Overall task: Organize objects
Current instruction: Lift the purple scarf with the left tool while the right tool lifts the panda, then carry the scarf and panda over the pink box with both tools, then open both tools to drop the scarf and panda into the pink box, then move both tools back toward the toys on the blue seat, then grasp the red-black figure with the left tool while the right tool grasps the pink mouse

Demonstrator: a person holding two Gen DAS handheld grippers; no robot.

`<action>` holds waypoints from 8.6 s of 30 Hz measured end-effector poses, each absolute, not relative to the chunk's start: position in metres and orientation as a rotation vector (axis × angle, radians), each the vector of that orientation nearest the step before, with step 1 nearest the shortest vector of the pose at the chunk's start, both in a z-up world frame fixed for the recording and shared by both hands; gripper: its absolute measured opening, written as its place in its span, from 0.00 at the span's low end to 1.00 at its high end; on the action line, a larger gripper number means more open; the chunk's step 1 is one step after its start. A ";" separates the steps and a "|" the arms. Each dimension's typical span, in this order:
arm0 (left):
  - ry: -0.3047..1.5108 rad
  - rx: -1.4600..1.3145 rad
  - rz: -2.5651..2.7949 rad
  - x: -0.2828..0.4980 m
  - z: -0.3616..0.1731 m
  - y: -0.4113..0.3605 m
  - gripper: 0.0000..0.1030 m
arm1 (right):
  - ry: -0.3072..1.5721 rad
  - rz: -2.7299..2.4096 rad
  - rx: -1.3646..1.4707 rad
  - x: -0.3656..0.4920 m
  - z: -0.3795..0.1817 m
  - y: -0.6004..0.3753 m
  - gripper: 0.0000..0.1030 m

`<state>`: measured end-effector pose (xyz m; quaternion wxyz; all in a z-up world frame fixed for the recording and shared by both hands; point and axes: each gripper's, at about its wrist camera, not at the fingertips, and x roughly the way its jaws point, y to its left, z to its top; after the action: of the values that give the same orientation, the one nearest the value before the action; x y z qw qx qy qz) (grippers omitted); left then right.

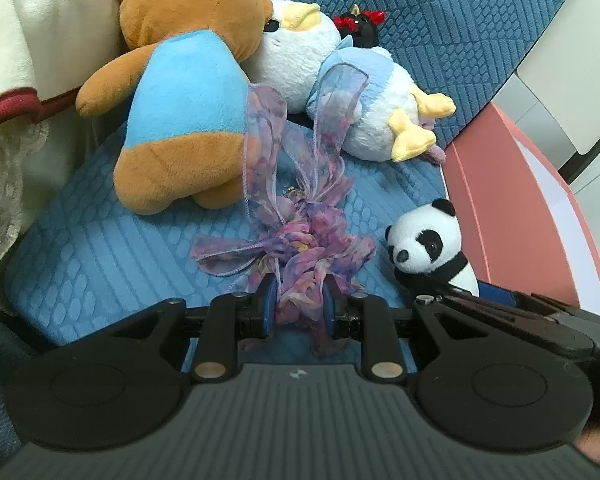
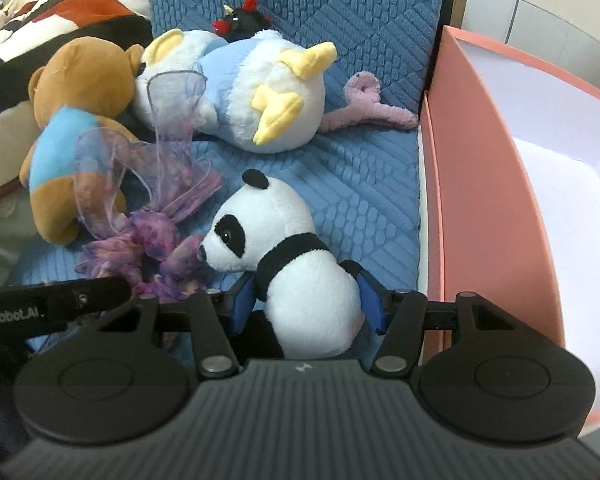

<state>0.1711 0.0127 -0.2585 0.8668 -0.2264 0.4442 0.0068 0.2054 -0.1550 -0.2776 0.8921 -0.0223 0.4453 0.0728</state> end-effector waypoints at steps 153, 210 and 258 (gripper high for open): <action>0.926 -0.302 -0.344 0.252 -0.070 -0.204 0.45 | 0.944 -0.058 0.280 0.185 -0.148 -0.378 0.90; 0.679 -0.199 -0.289 0.118 -0.065 -0.028 0.62 | 0.653 0.080 0.255 0.077 -0.133 -0.205 0.90; 0.801 -0.180 -0.168 0.391 -0.187 0.016 0.65 | 0.669 0.082 0.078 0.303 -0.222 -0.165 0.60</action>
<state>0.3910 0.0161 -0.1867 0.9136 -0.0874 0.3887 -0.0816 0.3030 -0.1654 -0.2223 0.9430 0.0383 0.3283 0.0401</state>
